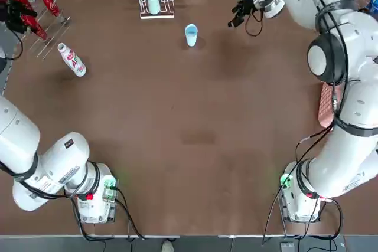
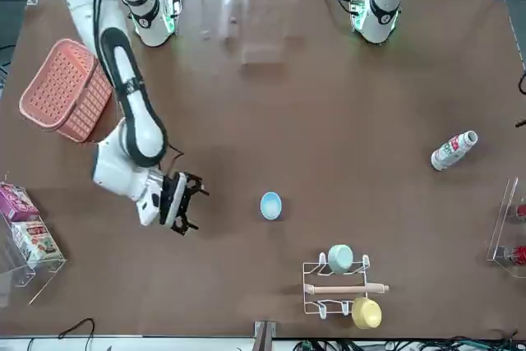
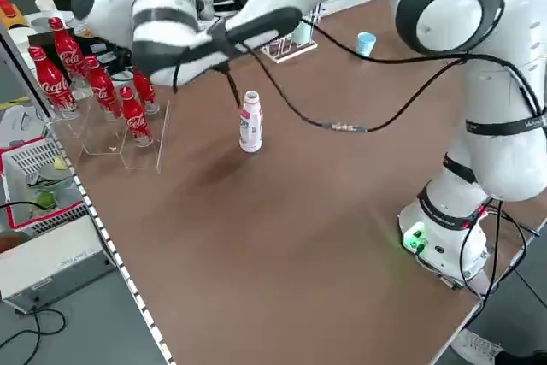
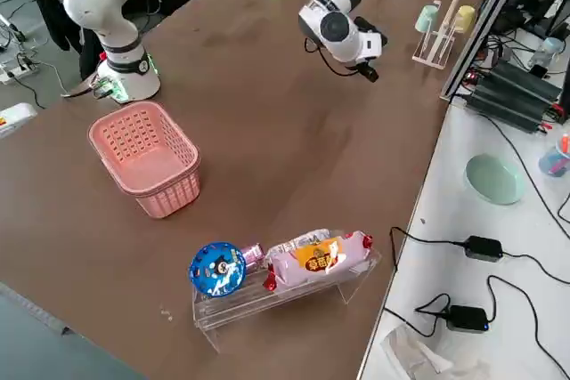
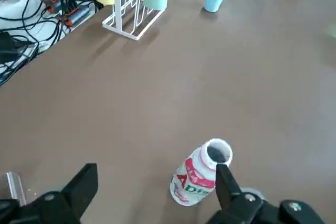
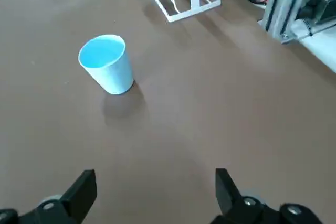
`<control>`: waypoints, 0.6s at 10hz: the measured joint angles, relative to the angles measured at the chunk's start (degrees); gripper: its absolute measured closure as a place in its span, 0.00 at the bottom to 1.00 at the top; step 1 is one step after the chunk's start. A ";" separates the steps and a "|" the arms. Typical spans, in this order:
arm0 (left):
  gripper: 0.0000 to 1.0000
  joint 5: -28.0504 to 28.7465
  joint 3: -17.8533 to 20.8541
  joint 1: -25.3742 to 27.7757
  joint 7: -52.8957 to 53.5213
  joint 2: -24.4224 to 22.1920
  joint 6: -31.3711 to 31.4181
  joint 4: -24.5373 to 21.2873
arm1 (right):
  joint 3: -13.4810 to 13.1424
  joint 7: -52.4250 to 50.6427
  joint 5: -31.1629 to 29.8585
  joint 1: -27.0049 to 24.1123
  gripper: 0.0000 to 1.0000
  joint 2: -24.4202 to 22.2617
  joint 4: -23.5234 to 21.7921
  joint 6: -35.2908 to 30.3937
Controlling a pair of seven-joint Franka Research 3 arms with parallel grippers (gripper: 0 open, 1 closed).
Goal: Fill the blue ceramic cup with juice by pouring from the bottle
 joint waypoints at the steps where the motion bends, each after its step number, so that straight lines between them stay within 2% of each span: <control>1: 0.01 -0.06 -0.03 0.80 2.05 1.22 -1.67 -0.02 | -0.01 -4.15 3.82 1.23 0.00 1.10 -0.08 0.12; 4: 0.01 -1.57 -0.27 2.32 10.83 6.07 -3.51 -0.73 | 0.97 -8.23 8.21 2.86 0.00 3.97 -0.15 0.33; 6: 0.01 -3.29 -0.40 2.35 16.27 9.66 -3.51 -1.12 | 1.58 -12.40 14.59 3.35 0.00 6.85 1.14 0.88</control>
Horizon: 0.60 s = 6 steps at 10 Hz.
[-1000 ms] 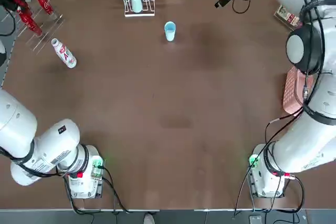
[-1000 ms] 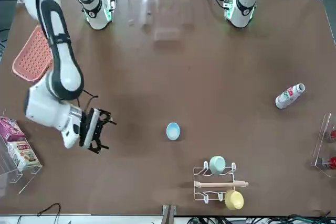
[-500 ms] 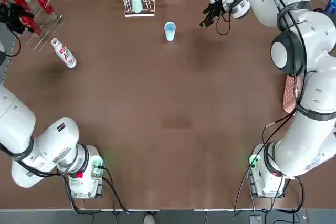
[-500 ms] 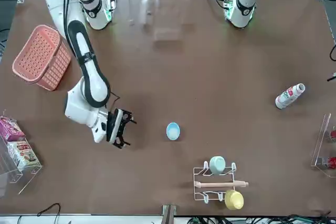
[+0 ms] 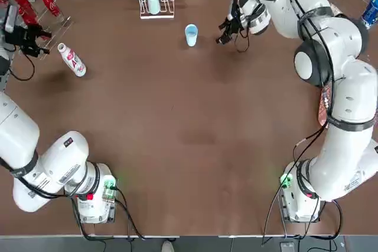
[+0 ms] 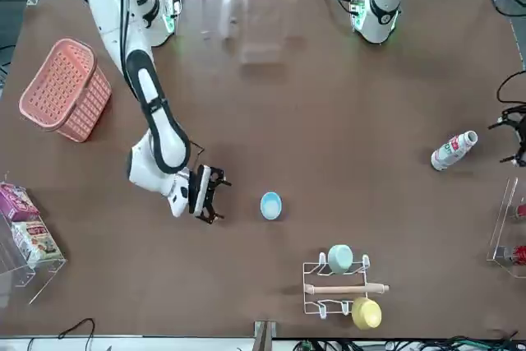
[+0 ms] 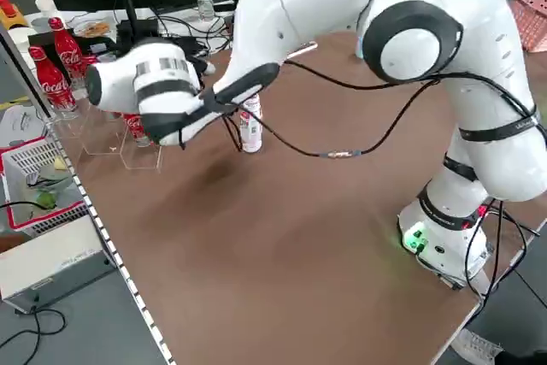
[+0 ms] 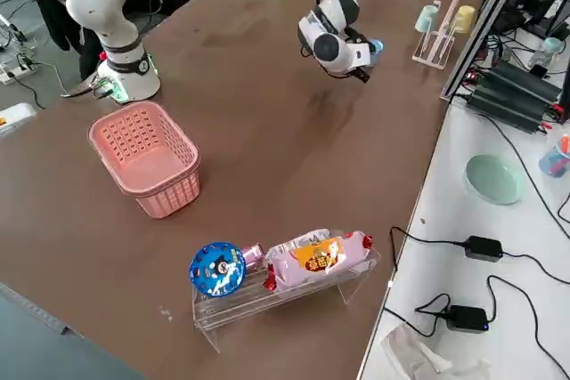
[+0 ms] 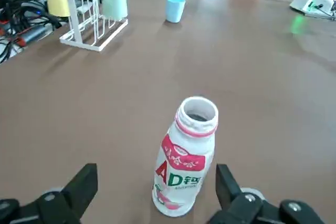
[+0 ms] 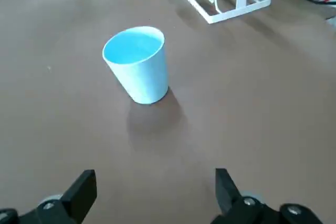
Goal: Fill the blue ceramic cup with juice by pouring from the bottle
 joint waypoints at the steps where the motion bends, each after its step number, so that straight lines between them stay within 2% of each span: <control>1: 0.01 -1.12 -0.02 0.02 2.21 1.54 -0.08 -0.10 | 0.09 -2.37 3.49 0.58 0.00 1.53 1.61 -0.01; 2: 0.01 -2.30 -0.05 0.03 3.98 3.02 -0.17 -0.23 | 0.13 -3.73 5.46 1.38 0.00 2.70 3.12 0.04; 6: 0.01 -4.60 -0.07 0.47 6.79 7.45 -1.66 -0.32 | 0.16 -6.03 7.18 3.59 0.00 6.42 7.89 0.71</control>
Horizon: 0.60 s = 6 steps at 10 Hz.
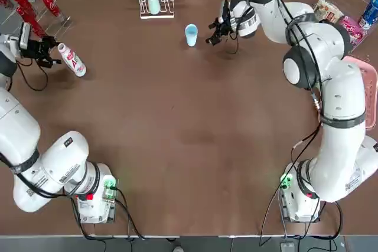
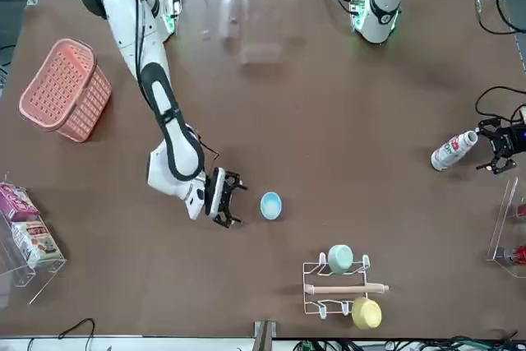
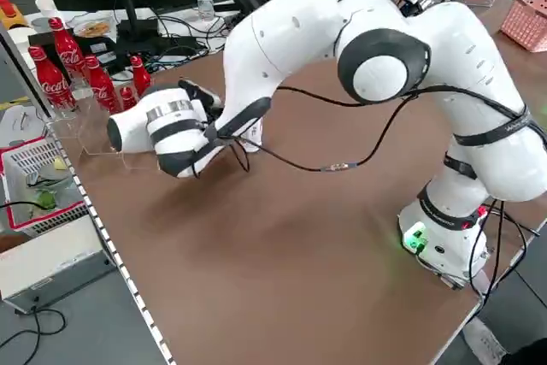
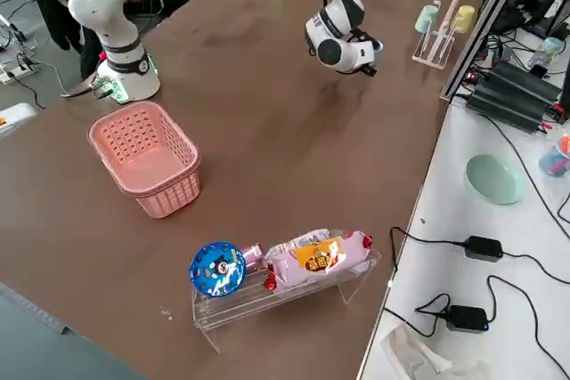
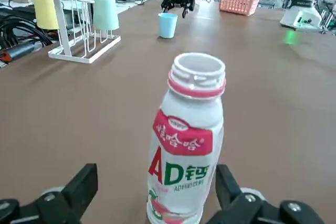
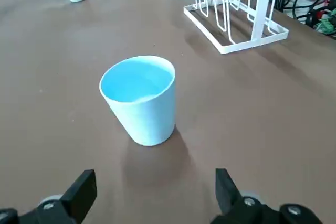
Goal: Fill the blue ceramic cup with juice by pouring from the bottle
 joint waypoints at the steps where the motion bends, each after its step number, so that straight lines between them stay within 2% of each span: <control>1: 0.01 -0.50 -0.01 0.11 1.18 1.10 -0.43 -0.10 | 0.01 -0.69 1.85 0.37 0.00 1.37 1.60 0.19; 4: 0.01 -2.14 -1.50 0.28 2.97 2.90 -1.04 -1.62 | 0.00 -1.19 3.94 1.86 0.00 4.38 6.32 1.93; 6: 0.01 -2.77 -2.73 0.27 2.98 3.13 -1.13 -3.12 | -0.12 -2.22 3.95 2.13 0.00 5.16 7.42 2.28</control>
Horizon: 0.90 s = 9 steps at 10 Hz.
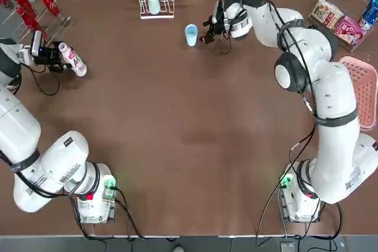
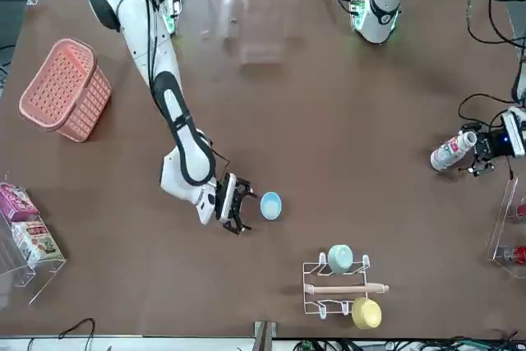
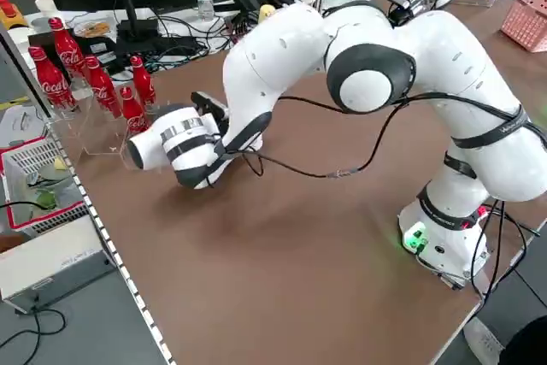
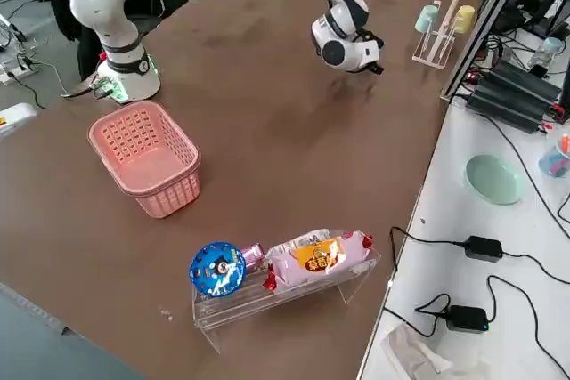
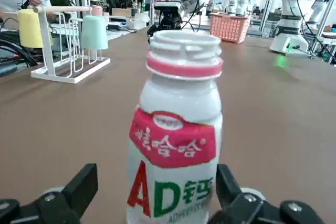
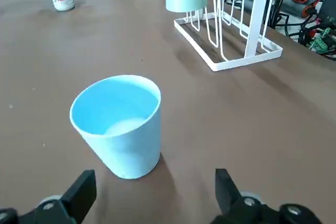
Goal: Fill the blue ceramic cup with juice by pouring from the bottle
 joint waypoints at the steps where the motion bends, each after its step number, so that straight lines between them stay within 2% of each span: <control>1: 0.01 -0.24 -0.58 0.01 0.02 0.03 0.00 -0.99 | -0.09 -1.23 0.03 0.00 0.00 0.21 0.03 0.00; 4: 0.01 -0.38 -1.48 0.02 0.82 0.05 0.00 -3.42 | -0.05 -2.59 1.85 0.15 0.00 1.13 0.11 -0.02; 6: 0.05 -0.39 -2.33 0.10 1.17 0.05 -0.01 -4.42 | 0.06 -3.20 3.75 0.82 0.00 1.79 0.28 -0.08; 8: 0.19 -0.40 -2.85 0.09 2.23 0.05 -0.01 -4.58 | 0.10 -3.22 4.67 1.91 0.00 1.94 0.29 -0.06; 9: 0.37 -0.43 -2.85 0.16 2.68 0.05 -0.01 -4.58 | 0.10 -3.22 4.78 2.18 0.00 1.95 0.29 -0.05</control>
